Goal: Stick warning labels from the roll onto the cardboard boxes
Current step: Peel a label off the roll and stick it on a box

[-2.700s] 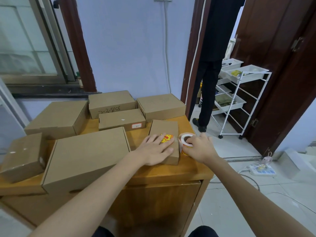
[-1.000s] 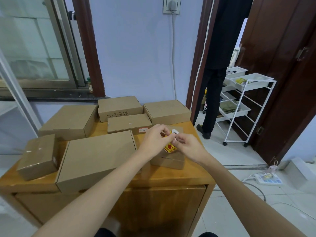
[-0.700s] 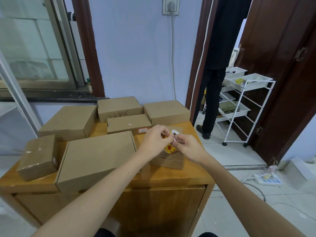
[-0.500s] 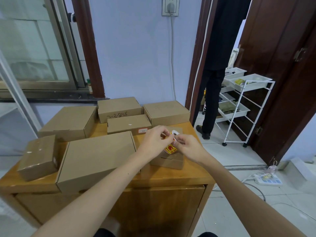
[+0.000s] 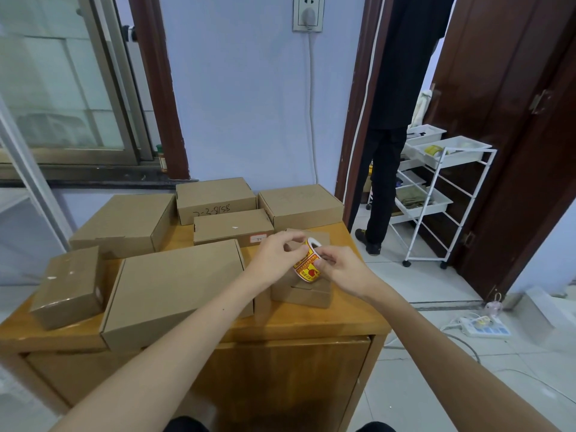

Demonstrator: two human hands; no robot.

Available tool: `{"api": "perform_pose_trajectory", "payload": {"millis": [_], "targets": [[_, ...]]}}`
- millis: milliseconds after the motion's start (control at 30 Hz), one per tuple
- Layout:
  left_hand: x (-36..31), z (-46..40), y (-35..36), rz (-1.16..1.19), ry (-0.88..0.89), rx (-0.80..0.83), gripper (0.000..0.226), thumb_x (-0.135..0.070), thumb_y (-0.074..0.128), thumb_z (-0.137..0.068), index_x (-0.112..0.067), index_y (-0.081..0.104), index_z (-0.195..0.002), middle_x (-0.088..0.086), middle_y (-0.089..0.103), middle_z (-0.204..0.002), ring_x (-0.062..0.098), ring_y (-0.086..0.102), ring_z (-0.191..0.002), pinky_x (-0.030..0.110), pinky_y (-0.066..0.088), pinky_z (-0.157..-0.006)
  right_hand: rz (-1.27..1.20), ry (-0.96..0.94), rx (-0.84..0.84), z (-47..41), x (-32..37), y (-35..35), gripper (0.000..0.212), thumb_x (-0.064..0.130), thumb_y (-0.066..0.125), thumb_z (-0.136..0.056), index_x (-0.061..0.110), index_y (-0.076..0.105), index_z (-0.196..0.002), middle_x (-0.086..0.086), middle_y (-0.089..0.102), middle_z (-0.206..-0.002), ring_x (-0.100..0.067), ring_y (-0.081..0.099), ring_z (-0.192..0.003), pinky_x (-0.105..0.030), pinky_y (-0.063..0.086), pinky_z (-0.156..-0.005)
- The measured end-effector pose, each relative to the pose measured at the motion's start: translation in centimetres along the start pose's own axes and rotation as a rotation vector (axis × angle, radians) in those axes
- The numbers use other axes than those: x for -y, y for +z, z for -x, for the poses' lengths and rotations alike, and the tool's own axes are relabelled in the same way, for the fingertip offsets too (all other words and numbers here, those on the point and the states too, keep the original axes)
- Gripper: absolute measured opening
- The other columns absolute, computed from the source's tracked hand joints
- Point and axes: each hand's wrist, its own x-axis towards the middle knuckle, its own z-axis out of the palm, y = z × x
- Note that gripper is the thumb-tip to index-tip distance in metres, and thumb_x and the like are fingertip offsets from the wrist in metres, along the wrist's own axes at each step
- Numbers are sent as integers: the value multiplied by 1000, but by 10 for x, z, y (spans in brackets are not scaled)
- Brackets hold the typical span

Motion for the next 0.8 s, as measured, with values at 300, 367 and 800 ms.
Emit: {"api": "perform_pose_trajectory", "payload": {"millis": [300, 367, 800], "targets": [[0, 0, 0, 27, 5, 25, 29, -17, 61, -95, -16, 68, -123, 1, 62, -114, -3, 53, -90, -6, 35, -66, 32, 46, -13, -4, -14, 2, 21, 37, 52, -94, 42, 62, -112, -4, 66, -116, -24, 54, -120, -51, 49, -101], [1, -2, 1, 41, -15, 36, 29, -18, 60, -96, -16, 67, -124, -2, 60, -115, -16, 46, -86, -8, 33, -66, 51, 30, -16, -4, -16, 2, 17, 44, 50, -89, 52, 60, -101, 0, 68, -113, -25, 53, -121, -54, 48, -100], [4, -5, 1, 276, -143, 23, 16, -17, 64, -93, -17, 71, -107, -8, 68, -99, 3, 62, -91, 8, 48, -66, 167, 18, 5, 1, -7, -1, 18, 47, 45, -88, 53, 59, -99, 11, 68, -110, -25, 48, -122, -57, 39, -103]]}}
